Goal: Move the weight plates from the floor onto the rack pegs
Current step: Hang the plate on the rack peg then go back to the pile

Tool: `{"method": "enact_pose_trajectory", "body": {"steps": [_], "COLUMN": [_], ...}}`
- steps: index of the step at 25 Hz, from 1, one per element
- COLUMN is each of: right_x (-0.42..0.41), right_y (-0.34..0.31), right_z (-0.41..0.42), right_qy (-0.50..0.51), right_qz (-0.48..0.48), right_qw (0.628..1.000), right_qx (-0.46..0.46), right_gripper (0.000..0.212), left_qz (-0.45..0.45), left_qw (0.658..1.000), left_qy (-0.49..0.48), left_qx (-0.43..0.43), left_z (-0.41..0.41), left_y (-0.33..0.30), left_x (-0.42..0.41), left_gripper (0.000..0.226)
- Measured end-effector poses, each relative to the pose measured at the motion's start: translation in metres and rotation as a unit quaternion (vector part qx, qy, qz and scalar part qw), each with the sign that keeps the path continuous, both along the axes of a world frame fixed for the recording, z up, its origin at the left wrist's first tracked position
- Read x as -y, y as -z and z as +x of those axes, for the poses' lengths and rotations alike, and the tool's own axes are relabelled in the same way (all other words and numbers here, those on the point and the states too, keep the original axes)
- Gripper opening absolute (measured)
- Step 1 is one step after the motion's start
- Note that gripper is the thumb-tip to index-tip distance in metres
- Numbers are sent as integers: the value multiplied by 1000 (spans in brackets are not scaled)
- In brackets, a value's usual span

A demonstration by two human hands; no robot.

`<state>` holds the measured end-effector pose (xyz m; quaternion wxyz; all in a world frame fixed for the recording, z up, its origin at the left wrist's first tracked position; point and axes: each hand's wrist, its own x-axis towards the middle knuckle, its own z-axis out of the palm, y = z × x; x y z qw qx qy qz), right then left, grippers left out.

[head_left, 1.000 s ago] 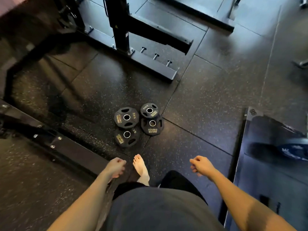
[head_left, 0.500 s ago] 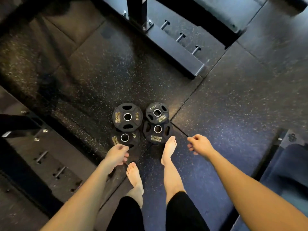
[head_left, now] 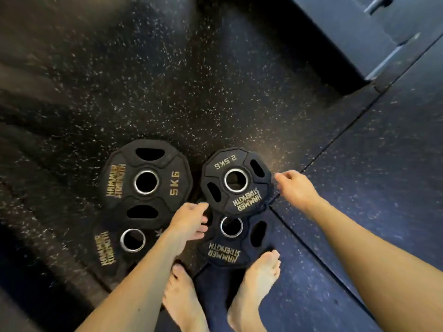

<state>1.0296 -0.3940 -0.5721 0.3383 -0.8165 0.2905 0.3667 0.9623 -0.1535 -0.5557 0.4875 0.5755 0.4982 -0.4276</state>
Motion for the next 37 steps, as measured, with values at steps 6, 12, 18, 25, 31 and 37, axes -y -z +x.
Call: {"method": "enact_pose_trajectory", "body": {"steps": [6,12,18,25,31,37], "right_x": [-19,-11,-30,-51,-60,-78], "right_y": [85,57,-88,-367,-608,-746], "right_z": [21,2,-13,-33,-80,-134], "right_qy": [-13,-35,54,119,92,51], "right_qz": [29,100,156,167,201,283], "right_qw": [999,993,986,967,942,895], "right_qx": [-14,-51,6,155,252,340], "right_gripper": [24,27,27,23,18,16], "left_qz": [18,64,100,72,24,50], "left_qw": [995,990,973,937,886,836], "left_qy": [-91,-22,24,-40,-96,-188], "left_qx": [43,125,207,340,453,513], "left_z": [4,-10,5,-1,-52,-125], "left_y": [85,50,-88,-366,-602,-738], "left_x": [32,25,-6,-12,-20,-27], "left_gripper": [27,25,21,12,10,26]}}
